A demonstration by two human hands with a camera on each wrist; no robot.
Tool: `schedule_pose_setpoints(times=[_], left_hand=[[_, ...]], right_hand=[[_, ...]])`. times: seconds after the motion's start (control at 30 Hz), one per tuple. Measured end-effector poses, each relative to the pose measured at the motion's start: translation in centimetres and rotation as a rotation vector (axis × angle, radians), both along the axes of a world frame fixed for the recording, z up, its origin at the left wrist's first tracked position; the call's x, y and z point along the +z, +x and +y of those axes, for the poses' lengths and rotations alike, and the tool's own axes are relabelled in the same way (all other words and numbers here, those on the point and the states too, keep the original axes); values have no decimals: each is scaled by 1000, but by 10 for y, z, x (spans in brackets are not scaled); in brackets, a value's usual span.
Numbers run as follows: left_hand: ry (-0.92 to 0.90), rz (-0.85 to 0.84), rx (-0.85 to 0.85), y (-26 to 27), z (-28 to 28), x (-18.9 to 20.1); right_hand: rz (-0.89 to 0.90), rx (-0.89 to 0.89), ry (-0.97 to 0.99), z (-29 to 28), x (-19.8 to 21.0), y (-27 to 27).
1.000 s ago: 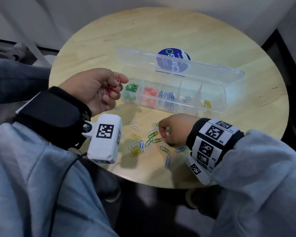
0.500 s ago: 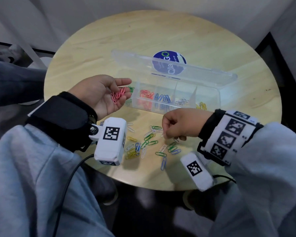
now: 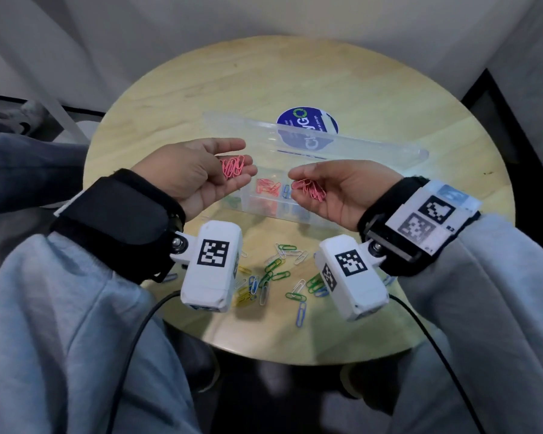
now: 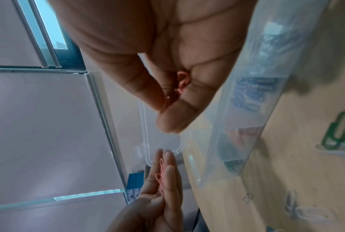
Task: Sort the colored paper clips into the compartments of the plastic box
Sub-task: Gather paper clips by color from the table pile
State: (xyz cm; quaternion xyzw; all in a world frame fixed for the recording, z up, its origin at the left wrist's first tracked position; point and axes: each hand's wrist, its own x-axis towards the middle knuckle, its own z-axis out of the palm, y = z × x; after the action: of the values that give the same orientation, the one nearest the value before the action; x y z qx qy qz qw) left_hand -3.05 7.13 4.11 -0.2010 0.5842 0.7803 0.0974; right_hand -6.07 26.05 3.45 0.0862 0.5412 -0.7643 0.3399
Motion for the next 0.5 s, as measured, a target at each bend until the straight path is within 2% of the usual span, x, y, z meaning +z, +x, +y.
schedule_pose_setpoints(times=[0.17,0.3,0.4,0.5], left_hand=[[-41,-10,-40,-9,1,0],[-80,-22,-46,-17,7,-6],[-71,8,-63,-21,11,-9],[-89,33,-69,-22,14,-11]], right_hand=[[-48,-135,-88,-17,5,-12],[-99,-42,-109,-25,2,-15],[-91,-58,-166,-24,0,-15],[-45,-47,-138,-20,-1,-13]])
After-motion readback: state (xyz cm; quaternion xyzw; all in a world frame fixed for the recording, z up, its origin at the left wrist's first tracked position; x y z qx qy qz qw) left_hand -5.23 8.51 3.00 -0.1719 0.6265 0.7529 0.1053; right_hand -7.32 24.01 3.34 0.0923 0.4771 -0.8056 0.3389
